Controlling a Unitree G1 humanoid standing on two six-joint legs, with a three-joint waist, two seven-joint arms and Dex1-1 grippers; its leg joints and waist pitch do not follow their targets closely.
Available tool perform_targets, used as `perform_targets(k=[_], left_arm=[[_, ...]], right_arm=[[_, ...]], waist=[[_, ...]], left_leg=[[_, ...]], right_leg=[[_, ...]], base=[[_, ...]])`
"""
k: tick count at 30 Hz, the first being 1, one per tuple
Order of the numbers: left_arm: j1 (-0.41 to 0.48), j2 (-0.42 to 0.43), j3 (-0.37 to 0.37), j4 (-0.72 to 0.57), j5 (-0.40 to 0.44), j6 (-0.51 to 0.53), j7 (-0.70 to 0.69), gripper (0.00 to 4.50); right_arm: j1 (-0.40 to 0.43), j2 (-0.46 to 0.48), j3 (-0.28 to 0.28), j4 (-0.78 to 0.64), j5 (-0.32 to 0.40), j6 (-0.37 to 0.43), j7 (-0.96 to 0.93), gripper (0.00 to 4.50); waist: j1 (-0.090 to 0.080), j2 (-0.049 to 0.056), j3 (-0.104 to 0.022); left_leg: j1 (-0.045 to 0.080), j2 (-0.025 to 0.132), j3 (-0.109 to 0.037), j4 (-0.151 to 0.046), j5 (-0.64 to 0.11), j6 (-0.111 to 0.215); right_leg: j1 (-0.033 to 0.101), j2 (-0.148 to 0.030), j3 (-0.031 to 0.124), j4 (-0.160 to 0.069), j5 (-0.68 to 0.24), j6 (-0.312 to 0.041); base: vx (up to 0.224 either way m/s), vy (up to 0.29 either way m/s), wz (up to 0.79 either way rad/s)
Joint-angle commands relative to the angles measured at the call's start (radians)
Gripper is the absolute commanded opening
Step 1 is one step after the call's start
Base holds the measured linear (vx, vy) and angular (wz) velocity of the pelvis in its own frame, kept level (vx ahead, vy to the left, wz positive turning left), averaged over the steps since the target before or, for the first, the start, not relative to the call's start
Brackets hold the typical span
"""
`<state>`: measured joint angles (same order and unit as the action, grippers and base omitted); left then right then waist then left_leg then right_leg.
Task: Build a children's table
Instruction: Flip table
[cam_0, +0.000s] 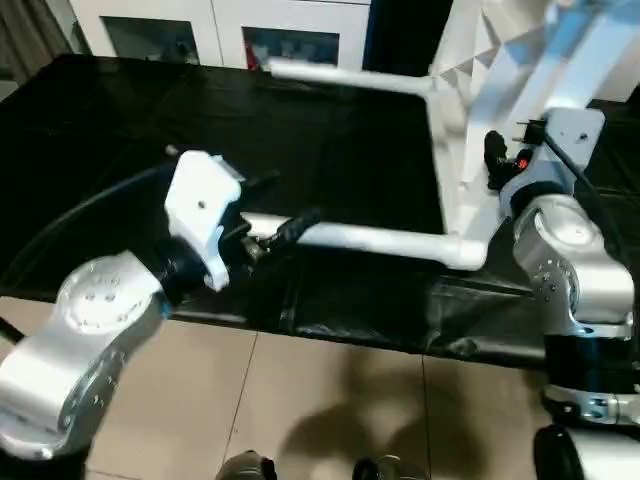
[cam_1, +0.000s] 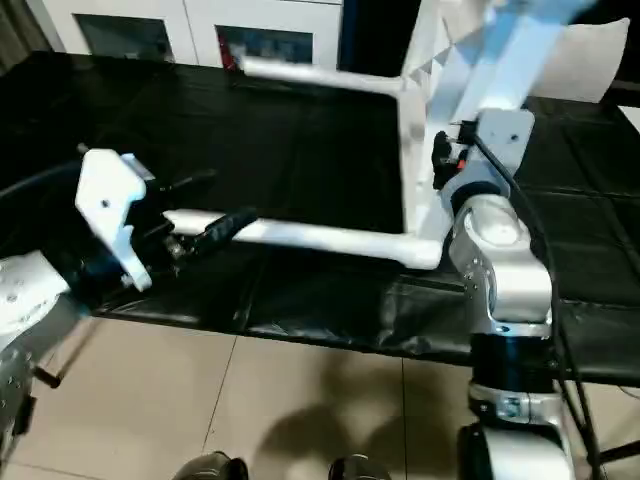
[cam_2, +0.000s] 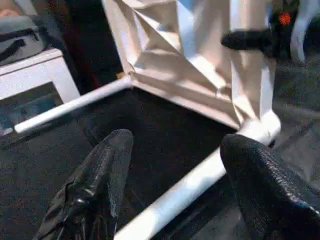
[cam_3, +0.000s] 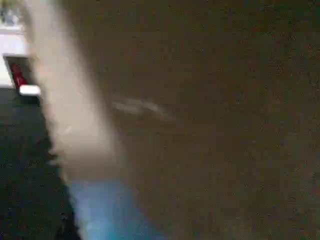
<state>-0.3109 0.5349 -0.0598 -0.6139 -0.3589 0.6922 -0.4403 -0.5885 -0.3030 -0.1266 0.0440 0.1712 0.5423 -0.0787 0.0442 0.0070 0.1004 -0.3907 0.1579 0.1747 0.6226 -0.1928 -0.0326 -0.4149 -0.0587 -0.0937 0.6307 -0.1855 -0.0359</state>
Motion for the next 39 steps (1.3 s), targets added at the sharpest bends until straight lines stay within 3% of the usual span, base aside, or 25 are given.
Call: perform_targets(k=[1,5,6,7,12,15,18,20,23,25,29,33,34,36,38,39], left_arm=[[-0.039,0.026,-0.017,0.005,0.051,-0.032,-0.006,3.55],[-0.13,0.095,-0.047,0.023,0.177,-0.151,-0.024,3.55],[-0.197,0.115,-0.034,0.038,0.213,-0.197,-0.018,3.55],[-0.197,0.115,-0.034,0.038,0.213,-0.197,-0.018,3.55],[-0.327,0.175,-0.045,0.1,0.334,-0.35,-0.014,3.55],[-0.409,0.17,-0.029,0.154,0.4,-0.463,0.037,3.55],[-0.441,0.196,-0.05,0.225,0.463,-0.458,0.063,3.55],[-0.466,0.223,-0.078,0.329,0.534,-0.43,0.097,3.55],[-0.495,0.218,-0.101,0.44,0.573,-0.435,0.11,3.55],[-0.516,0.196,-0.108,0.509,0.598,-0.449,0.116,3.55],[-0.551,0.15,-0.12,0.607,0.622,-0.475,0.146,3.55],[-0.576,0.106,-0.136,0.674,0.611,-0.468,0.147,3.55],[-0.577,0.097,-0.133,0.679,0.605,-0.462,0.149,3.26],[-0.578,0.077,-0.124,0.686,0.596,-0.452,0.151,3.18],[-0.579,0.019,-0.11,0.687,0.581,-0.441,0.16,3.16],[-0.576,0.004,-0.115,0.676,0.58,-0.436,0.161,2.89]], right_arm=[[-0.051,-0.051,0.022,-0.069,-0.058,0.013,0.028,1.96],[-0.066,-0.107,0.064,-0.073,-0.103,0.042,0.063,1.96],[-0.074,-0.134,0.084,-0.07,-0.119,0.048,0.083,1.96],[-0.074,-0.134,0.084,-0.07,-0.119,0.048,0.083,1.96],[-0.107,-0.188,0.128,-0.06,-0.149,0.069,0.127,1.96],[-0.131,-0.221,0.15,-0.063,-0.168,0.084,0.15,1.96],[-0.145,-0.241,0.161,-0.064,-0.182,0.087,0.162,1.96],[-0.161,-0.262,0.173,-0.066,-0.197,0.089,0.176,1.96],[-0.178,-0.29,0.189,-0.066,-0.209,0.09,0.195,1.96],[-0.193,-0.316,0.202,-0.067,-0.221,0.095,0.214,1.96],[-0.243,-0.388,0.248,-0.058,-0.25,0.104,0.283,1.97],[-0.326,-0.461,0.304,-0.011,-0.275,0.103,0.401,1.97],[-0.339,-0.474,0.316,-0.001,-0.279,0.104,0.424,1.97],[-0.372,-0.495,0.335,0.023,-0.287,0.097,0.464,1.97],[-0.463,-0.546,0.392,0.101,-0.315,0.069,0.566,1.97],[-0.495,-0.556,0.409,0.131,-0.327,0.057,0.593,1.97]], waist=[[-0.002,-0.021,-0.089],[-0.003,-0.026,-0.088],[-0.004,-0.028,-0.087],[-0.002,-0.026,-0.089],[-0.006,-0.033,-0.09],[-0.005,-0.03,-0.091],[-0.007,-0.033,-0.087],[-0.006,-0.026,-0.087],[-0.005,-0.026,-0.089],[-0.003,-0.016,-0.09],[0.004,-0.018,-0.093],[0.009,-0.019,-0.092],[0.011,-0.02,-0.092],[0.012,-0.024,-0.09],[0.01,-0.034,-0.09],[0.012,-0.032,-0.087]], left_leg=[[0.011,0.054,-0.019,-0.06,-0.033,0.015],[0.009,0.053,-0.018,-0.058,-0.028,0.021],[0.006,0.053,-0.018,-0.058,-0.025,0.022],[0.009,0.053,-0.018,-0.057,-0.02,0.021],[0.001,0.052,-0.018,-0.053,0.01,0.033],[0.002,0.054,-0.018,-0.052,0.008,0.031],[0.002,0.056,-0.018,-0.054,-0.007,0.029],[0.004,0.053,-0.016,-0.051,-0.017,0.019],[0.007,0.053,-0.018,-0.054,-0.031,0.008],[0.009,0.056,-0.021,-0.054,-0.018,0.013],[0.008,0.054,-0.02,-0.051,-0.014,0.031],[0.01,0.056,-0.018,-0.049,-0.026,0.051],[0.011,0.057,-0.018,-0.049,-0.031,0.051],[0.011,0.06,-0.017,-0.05,-0.041,0.053],[0.013,0.06,-0.017,-0.048,-0.049,0.06],[0.015,0.061,-0.017,-0.046,-0.072,0.064]], right_leg=[[0.068,-0.075,0.07,-0.067,-0.165,-0.089],[0.069,-0.079,0.073,-0.069,-0.171,-0.085],[0.07,-0.077,0.073,-0.068,-0.167,-0.087],[0.069,-0.077,0.073,-0.067,-0.162,-0.088],[0.073,-0.08,0.073,-0.06,-0.11,-0.117],[0.075,-0.082,0.073,-0.058,-0.105,-0.128],[0.072,-0.083,0.072,-0.062,-0.132,-0.136],[0.069,-0.081,0.073,-0.062,-0.166,-0.125],[0.069,-0.083,0.073,-0.066,-0.199,-0.116],[0.067,-0.081,0.072,-0.064,-0.158,-0.137],[0.073,-0.084,0.073,-0.06,-0.101,-0.169],[0.072,-0.087,0.072,-0.064,-0.127,-0.186],[0.072,-0.088,0.072,-0.065,-0.139,-0.188],[0.071,-0.088,0.071,-0.066,-0.16,-0.19],[0.071,-0.088,0.069,-0.067,-0.178,-0.201],[0.067,-0.091,0.069,-0.072,-0.213,-0.203]], base=[[0.0,0.0,0.0],[0.0,0.0,0.0],[0.0,0.0,0.0],[0.0,0.0,0.0],[0.0,0.0,0.0],[0.0,0.0,0.0],[0.0,0.0,0.0],[0.0,0.0,0.0],[0.0,0.0,0.0],[0.0,0.0,0.0],[0.0,0.0,0.0],[0.0,0.0,0.0],[0.0,0.0,0.0],[0.0,0.0,0.0],[0.0,0.0,0.0],[0.0,0.0,0.0]])
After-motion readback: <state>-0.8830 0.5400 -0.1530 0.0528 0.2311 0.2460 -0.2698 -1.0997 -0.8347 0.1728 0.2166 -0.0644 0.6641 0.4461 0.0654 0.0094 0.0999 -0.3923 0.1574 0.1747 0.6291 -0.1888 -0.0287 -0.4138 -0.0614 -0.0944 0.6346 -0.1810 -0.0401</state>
